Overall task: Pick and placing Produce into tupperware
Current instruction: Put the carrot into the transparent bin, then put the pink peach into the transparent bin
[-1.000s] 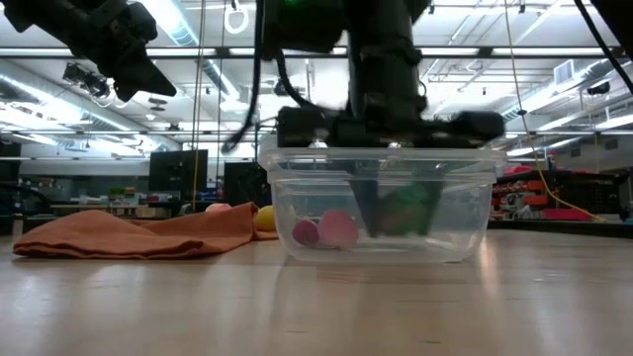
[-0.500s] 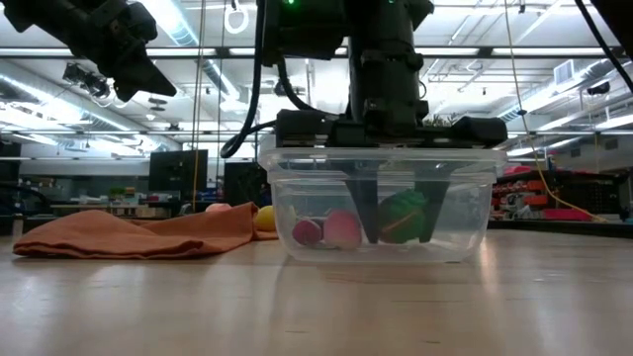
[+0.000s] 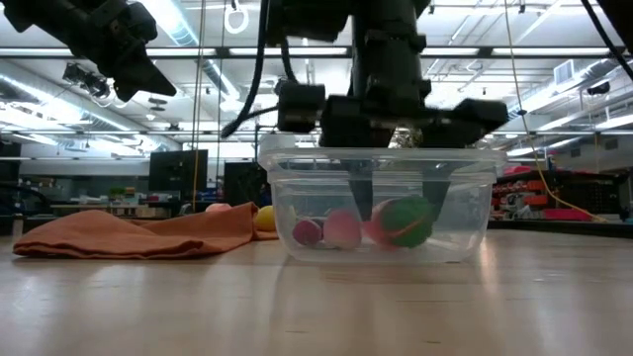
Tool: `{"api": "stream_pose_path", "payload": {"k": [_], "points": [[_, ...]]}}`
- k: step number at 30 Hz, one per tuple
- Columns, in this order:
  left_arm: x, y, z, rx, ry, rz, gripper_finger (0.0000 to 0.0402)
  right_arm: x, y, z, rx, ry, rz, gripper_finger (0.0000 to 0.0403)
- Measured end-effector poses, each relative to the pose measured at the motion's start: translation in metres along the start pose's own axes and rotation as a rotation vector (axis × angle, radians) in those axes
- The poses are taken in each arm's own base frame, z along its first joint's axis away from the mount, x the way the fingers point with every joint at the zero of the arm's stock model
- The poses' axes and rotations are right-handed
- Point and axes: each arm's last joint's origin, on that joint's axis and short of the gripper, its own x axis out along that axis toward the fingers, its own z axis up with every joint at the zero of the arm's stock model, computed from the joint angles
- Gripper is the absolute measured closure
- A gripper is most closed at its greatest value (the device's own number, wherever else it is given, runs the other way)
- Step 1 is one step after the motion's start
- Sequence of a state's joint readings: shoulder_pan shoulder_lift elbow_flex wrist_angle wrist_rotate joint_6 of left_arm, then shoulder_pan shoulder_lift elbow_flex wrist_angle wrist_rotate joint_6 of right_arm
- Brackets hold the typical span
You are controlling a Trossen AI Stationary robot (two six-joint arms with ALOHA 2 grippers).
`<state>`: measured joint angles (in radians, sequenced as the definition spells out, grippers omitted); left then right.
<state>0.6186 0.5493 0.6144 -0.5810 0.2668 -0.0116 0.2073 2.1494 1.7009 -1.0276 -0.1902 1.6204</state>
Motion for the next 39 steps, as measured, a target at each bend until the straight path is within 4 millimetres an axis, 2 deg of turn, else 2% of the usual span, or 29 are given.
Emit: {"api": "stream_pose_path", "payload": {"k": [10,15,20,26,34,39], "points": [[0.000,0.000,0.000,0.001,-0.001,0.000,0.0380,-0.052,-0.012,-0.005,0.002,-0.025,0.094,0.0190],[0.000,0.000,0.000,0.000,0.000,0.000,0.0389,-0.084,-0.024,-0.010,-0.007,-0.024,0.142,0.0190],[0.000,0.000,0.000,-0.002,-0.001,0.000,0.0386,-0.104,-0.038,-0.009,-0.025,-0.029,0.130,0.0195],[0.000,0.000,0.000,-0.002,0.000,0.000,0.0379,-0.121,-0.043,0.013,-0.034,-0.016,0.177,0.0211],[0.000,0.000,0.000,-0.003,0.000,0.000,0.0389,-0.133,-0.043,0.060,-0.153,-0.031,0.250,0.0239],[0.000,0.000,0.000,-0.010,0.000,0.000,0.0385,-0.149,-0.046,0.088,-0.222,-0.074,0.292,0.0241]]}}
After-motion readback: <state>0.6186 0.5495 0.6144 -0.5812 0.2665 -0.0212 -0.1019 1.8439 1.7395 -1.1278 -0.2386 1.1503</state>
